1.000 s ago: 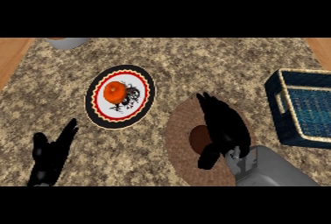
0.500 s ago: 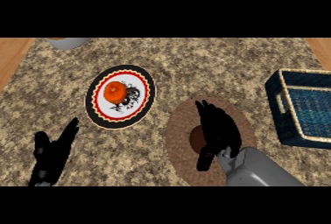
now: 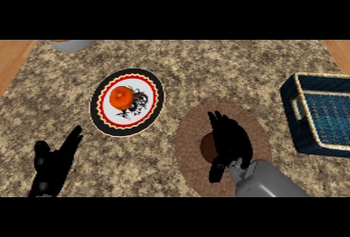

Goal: Pick the cupcake from the placemat and place it in the basket

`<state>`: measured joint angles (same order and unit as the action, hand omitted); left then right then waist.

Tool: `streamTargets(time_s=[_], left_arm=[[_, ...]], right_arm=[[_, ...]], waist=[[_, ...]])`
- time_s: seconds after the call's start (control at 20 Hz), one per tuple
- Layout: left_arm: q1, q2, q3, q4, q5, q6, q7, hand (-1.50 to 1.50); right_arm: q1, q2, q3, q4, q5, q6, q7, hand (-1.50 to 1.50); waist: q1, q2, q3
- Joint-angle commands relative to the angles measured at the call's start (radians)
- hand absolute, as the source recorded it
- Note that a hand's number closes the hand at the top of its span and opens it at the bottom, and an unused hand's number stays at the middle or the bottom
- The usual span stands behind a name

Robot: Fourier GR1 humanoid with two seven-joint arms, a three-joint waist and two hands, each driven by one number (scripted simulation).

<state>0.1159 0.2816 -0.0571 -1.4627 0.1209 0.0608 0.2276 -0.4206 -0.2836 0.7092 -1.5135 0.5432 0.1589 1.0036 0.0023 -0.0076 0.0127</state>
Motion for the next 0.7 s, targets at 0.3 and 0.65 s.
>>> streamTargets(time_s=[0.3,0.65], left_arm=[[0.051,-0.045,-0.019,-0.018,-0.013,0.013,0.075,0.0],[-0.017,-0.037,0.011,0.074,-0.02,-0.025,0.036,0.0]], right_arm=[[0.044,-0.035,-0.031,0.015,0.059,0.045,-0.088,1.5],[0.016,0.033,0.028,0.085,0.189,0.025,-0.113,1.5]], waist=[[0.002,0.007,-0.012],[-0.002,0.009,-0.013]])
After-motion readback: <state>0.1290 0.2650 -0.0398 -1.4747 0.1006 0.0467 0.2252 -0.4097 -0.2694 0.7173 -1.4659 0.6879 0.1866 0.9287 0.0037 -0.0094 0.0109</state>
